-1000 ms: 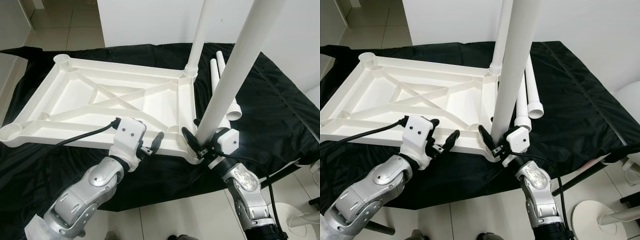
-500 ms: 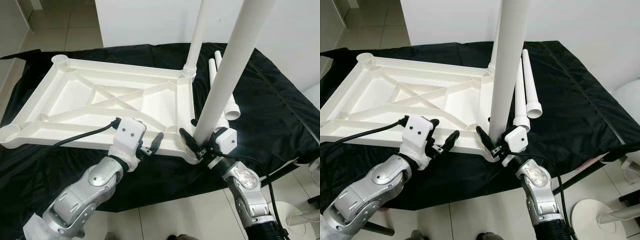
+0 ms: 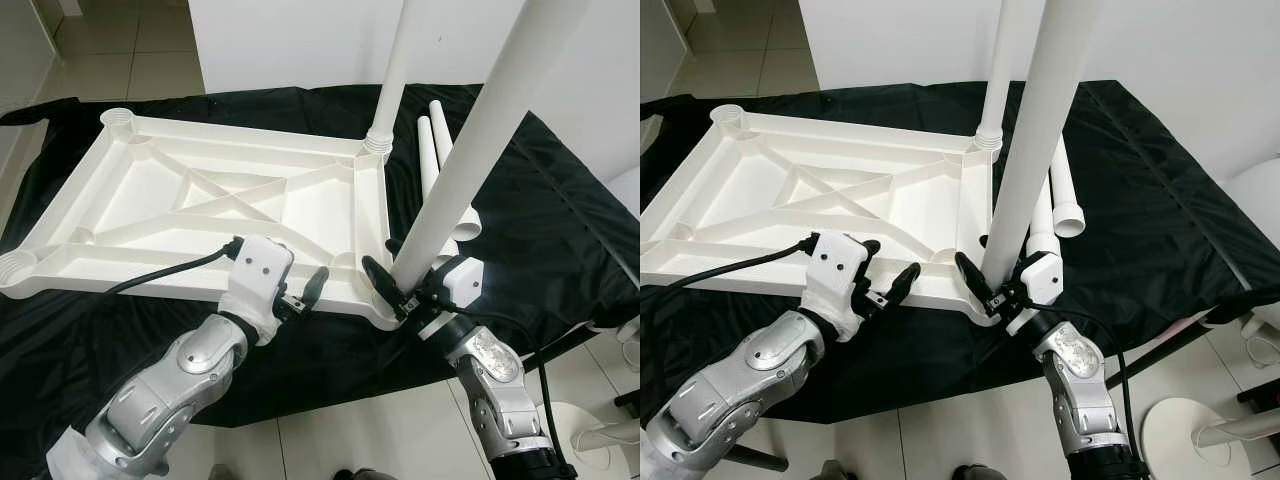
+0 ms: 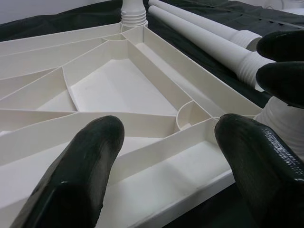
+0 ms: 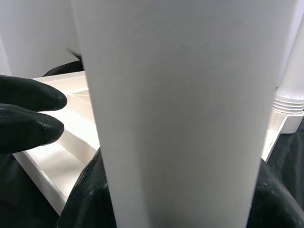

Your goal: Building children table

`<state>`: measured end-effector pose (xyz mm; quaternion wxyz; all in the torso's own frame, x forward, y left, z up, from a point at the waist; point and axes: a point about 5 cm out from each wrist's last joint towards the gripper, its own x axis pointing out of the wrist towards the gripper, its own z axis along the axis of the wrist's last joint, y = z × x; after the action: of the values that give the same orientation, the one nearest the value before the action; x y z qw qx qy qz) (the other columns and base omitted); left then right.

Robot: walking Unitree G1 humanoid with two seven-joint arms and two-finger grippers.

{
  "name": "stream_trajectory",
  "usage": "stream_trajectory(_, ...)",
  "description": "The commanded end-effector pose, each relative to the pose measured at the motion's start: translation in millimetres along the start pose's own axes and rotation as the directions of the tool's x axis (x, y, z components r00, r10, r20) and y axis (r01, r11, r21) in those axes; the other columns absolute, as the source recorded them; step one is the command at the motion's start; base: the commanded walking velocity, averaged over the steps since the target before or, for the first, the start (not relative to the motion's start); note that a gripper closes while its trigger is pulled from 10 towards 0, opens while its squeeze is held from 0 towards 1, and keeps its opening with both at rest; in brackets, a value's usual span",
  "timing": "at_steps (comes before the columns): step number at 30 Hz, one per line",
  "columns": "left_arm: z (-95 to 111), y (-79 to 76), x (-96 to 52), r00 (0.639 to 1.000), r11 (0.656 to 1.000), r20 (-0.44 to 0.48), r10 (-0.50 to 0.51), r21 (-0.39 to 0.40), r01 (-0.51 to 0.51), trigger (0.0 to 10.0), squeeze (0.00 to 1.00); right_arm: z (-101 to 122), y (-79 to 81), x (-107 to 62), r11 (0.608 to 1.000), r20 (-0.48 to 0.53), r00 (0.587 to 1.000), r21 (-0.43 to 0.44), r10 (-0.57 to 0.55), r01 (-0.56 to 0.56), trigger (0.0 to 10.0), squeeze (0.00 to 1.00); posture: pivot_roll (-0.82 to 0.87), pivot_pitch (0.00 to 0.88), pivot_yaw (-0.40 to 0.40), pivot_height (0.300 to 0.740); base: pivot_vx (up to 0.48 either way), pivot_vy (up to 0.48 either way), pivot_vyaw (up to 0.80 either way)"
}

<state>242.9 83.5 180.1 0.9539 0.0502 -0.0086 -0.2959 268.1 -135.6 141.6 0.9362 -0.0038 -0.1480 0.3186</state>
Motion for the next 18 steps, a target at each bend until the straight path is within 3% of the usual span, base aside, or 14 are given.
stream_trajectory(1,0,-16.2,-2.4,0.963,0.963,-0.012,-0.270,0.008,0.270,10.0,0.00,-28,5.3,-11.5,0.994,-0.131,0.991,0.108,-0.015,0.029,10.0,0.00,0.03,0.132,0.002,0.740,0.000,0.000,0.00)
stream_trajectory(18,0,-17.6,-2.0,0.962,0.962,-0.012,-0.273,0.007,0.273,10.0,0.00,-31,-1.3,-1.4,0.968,-0.240,0.970,0.229,-0.047,0.103,10.0,0.00,0.02,0.123,-0.005,0.740,0.000,0.000,0.00)
